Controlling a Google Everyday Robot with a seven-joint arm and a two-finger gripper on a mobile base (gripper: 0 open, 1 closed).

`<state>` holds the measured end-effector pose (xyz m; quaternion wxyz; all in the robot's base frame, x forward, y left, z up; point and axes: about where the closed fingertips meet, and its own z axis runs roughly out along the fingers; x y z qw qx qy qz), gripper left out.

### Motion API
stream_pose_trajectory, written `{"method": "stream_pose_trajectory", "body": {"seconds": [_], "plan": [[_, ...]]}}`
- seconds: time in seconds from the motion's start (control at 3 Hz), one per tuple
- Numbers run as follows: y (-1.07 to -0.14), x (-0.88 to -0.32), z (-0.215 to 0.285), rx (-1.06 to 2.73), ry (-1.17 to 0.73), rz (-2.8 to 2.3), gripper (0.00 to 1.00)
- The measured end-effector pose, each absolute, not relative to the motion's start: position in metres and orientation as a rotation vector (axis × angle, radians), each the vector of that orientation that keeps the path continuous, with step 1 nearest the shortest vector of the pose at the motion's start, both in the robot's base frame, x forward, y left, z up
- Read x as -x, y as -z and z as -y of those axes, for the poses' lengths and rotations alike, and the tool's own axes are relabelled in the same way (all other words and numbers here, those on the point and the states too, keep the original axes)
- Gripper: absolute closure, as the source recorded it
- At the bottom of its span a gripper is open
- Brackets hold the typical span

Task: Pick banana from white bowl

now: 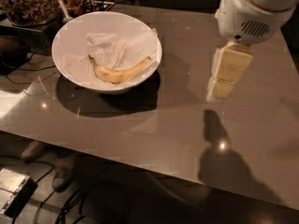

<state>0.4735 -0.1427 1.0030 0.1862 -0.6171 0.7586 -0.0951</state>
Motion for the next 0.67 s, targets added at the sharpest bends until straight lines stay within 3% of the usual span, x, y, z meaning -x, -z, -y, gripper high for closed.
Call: {"method": "stream_pose_trajectory", "body": {"seconds": [0.67], "plan": [[-0.996,-0.518,0.075,1.87,0.188,-2.064,0.0]]}}
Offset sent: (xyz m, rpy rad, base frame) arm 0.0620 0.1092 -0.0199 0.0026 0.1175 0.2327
